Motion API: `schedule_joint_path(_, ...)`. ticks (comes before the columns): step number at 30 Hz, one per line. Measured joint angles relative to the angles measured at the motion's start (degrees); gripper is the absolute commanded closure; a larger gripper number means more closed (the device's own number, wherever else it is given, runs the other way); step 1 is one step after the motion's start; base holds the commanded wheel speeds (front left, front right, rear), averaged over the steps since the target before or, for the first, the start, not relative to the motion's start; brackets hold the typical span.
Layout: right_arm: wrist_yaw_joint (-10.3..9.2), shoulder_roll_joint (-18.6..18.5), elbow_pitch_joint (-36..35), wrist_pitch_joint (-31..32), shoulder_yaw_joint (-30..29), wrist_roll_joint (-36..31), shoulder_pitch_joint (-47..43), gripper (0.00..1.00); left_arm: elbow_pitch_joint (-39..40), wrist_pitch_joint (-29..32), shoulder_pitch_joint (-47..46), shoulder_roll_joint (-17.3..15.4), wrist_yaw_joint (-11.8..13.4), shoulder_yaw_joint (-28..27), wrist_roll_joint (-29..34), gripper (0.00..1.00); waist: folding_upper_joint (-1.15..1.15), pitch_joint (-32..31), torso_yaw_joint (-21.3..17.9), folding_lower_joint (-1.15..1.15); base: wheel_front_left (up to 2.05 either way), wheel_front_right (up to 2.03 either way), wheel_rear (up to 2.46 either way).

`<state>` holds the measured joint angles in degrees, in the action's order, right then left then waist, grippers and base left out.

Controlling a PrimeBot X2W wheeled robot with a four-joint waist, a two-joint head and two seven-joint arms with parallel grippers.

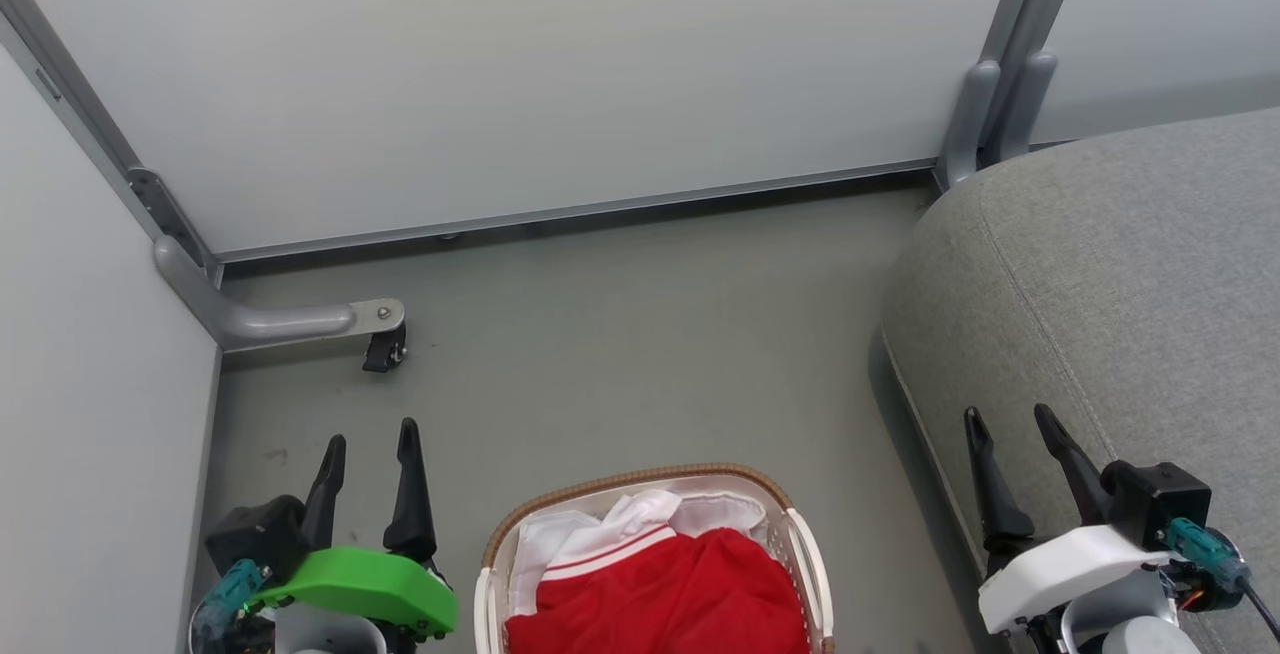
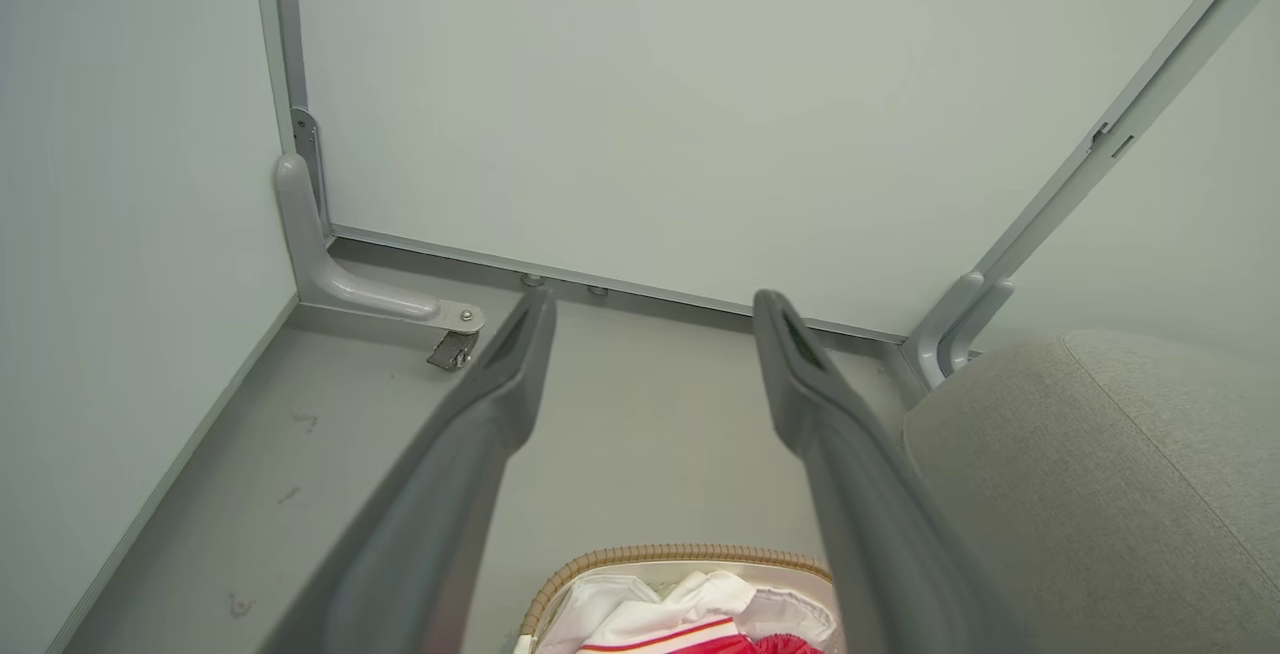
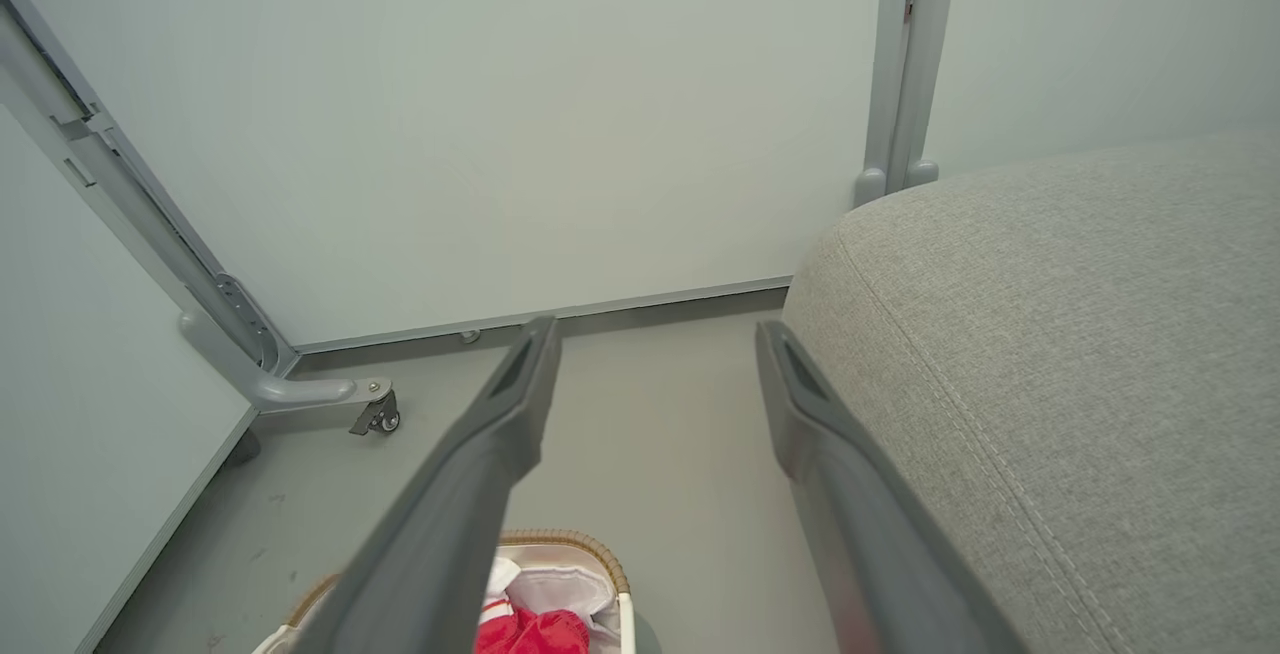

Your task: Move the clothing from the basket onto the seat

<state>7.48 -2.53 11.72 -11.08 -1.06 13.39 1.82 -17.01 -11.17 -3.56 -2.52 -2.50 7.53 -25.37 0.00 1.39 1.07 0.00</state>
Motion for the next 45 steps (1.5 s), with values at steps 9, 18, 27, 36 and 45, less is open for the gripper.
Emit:
schedule_joint_path(9, 0.00, -0.05, 0.10, -1.07, 0.15, -4.16, -0.08, 0.00, -0.91, -1.08, 0.07, -0.05, 0.10, 0.29, 3.53, 0.00, 0.00, 0.17, 0.30, 0.00, 0.00, 0.00, 0.00)
schedule_joint_path(18, 0.00, -0.09, 0.21, -2.10, 0.38, -8.23, -0.13, 0.00, -1.74, -2.10, 0.09, -0.09, 0.21, 0.73, 6.95, 0.00, 0.00, 0.28, 0.43, 0.00, 0.00, 0.00, 0.00)
schedule_joint_path(27, 0.00, -0.12, 0.13, -3.08, 0.52, -12.16, -0.41, 0.00, -2.43, -3.02, 0.20, -0.13, 0.49, 1.32, 10.34, 0.00, 0.00, 0.35, 0.62, 0.00, 0.00, 0.00, 0.00)
schedule_joint_path(36, 0.01, -0.15, -0.16, -3.91, 0.59, -15.57, -1.03, 0.00, -3.09, -3.96, 0.37, -0.14, 0.57, 1.85, 13.49, 0.00, 0.00, 0.39, 0.76, 0.00, 0.00, 0.00, 0.00)
schedule_joint_path(45, 0.02, -0.16, -0.27, -3.91, 0.66, -15.56, -1.24, 0.00, -3.18, -3.98, 0.76, -0.15, 0.56, 1.88, 13.86, 0.00, 0.00, 0.17, 0.64, 0.00, 0.00, 0.00, 0.00)
